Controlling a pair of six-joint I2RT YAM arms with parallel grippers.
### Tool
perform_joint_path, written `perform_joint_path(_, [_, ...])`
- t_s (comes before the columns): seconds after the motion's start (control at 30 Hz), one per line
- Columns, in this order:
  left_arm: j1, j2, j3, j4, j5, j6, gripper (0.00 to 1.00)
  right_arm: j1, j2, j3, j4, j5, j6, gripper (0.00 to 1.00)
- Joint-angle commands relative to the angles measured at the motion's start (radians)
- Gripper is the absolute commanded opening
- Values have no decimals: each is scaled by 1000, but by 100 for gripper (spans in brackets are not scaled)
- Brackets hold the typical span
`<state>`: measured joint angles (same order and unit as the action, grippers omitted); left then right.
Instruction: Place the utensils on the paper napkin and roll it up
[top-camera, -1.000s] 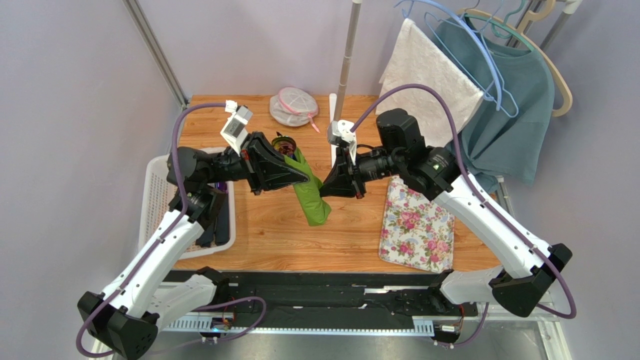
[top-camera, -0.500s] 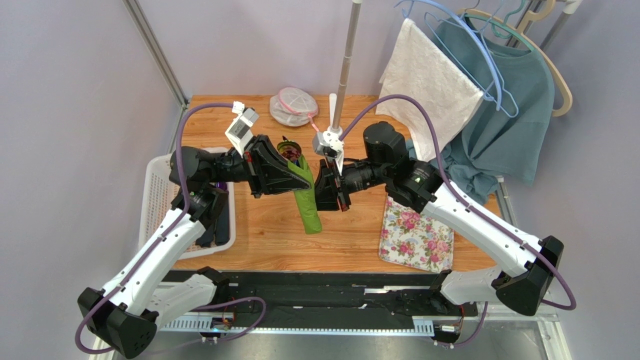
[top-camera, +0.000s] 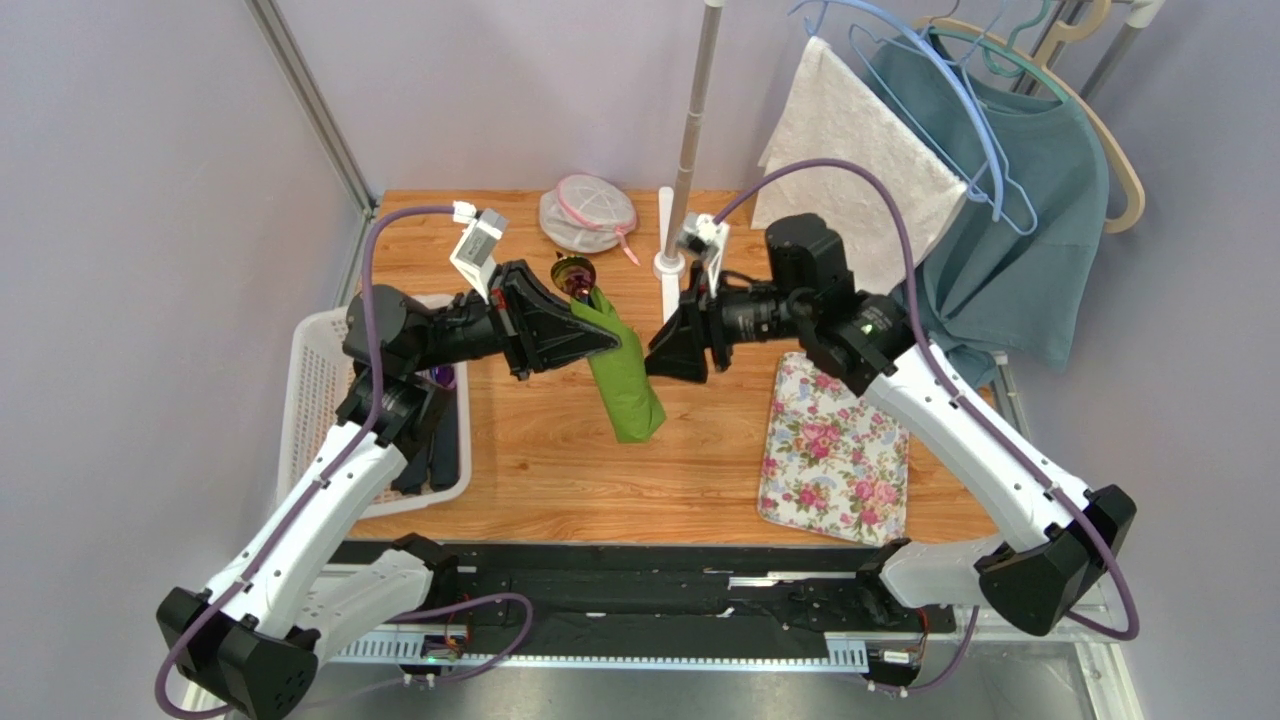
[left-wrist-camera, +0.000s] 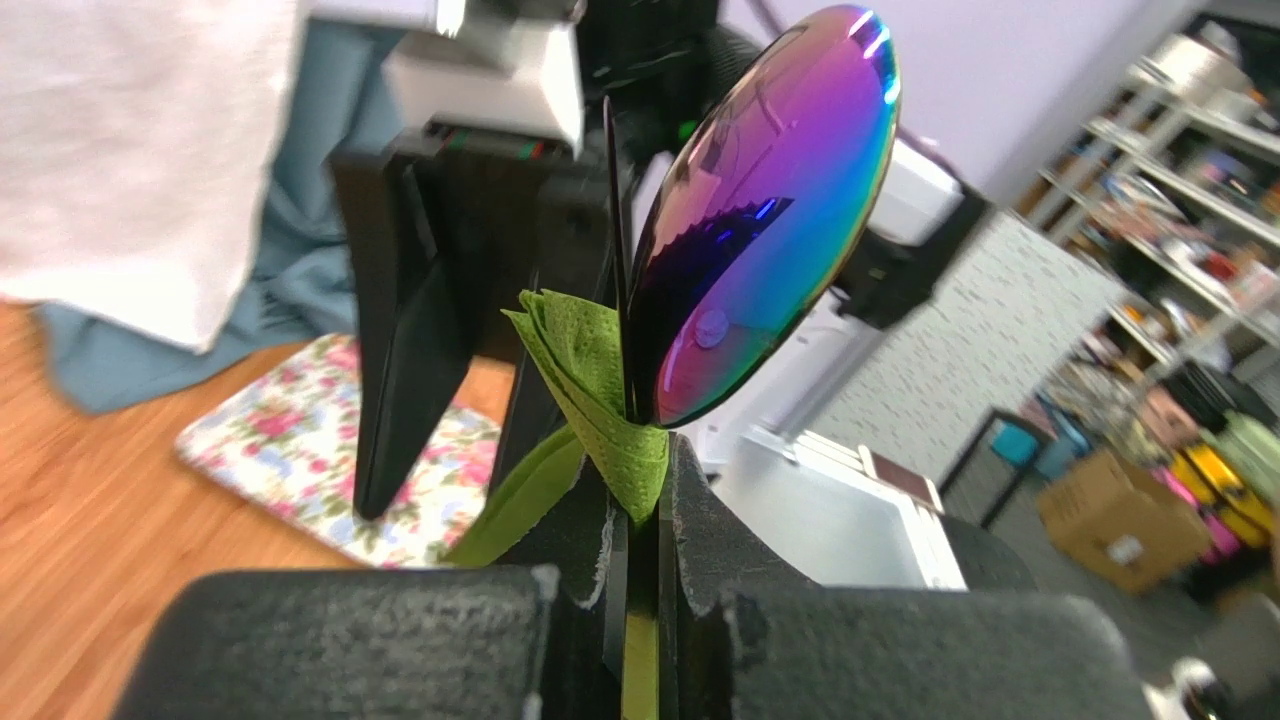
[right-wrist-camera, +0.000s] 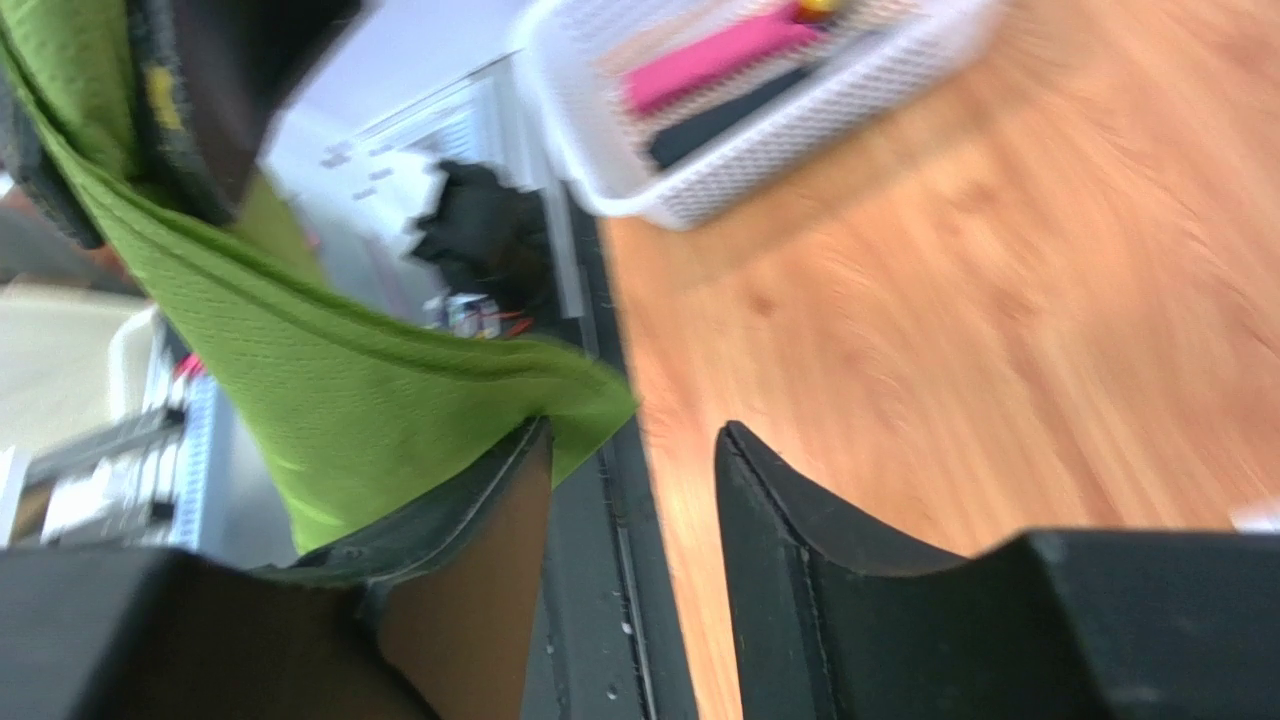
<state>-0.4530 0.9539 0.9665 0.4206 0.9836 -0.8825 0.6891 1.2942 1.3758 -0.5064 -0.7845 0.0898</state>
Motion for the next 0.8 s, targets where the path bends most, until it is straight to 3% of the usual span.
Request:
perform_joint_path(0.0, [53, 5, -6, -150, -151, 106, 0, -129, 27, 104, -187, 142, 36, 51])
perform_joint_path(0.17, [71, 32, 8, -253, -276, 186, 0, -204, 4, 196, -320, 209, 21, 56])
perform_joint_path(0.23, [73, 54, 17, -264, -290, 191, 0, -204, -15, 203, -324, 199, 30, 64])
perform_joint_path(0.27, [73, 60, 26, -266, -293, 189, 0, -200, -28, 201, -319, 186, 37, 78])
perform_joint_path(0.3, [73, 66, 29, -270, -298, 188, 0, -192, -33, 203, -307, 177, 48, 80])
perform_joint_path(0.77, [73, 66, 28, -186, -241, 77, 0, -28, 88, 178, -129, 133, 195, 81])
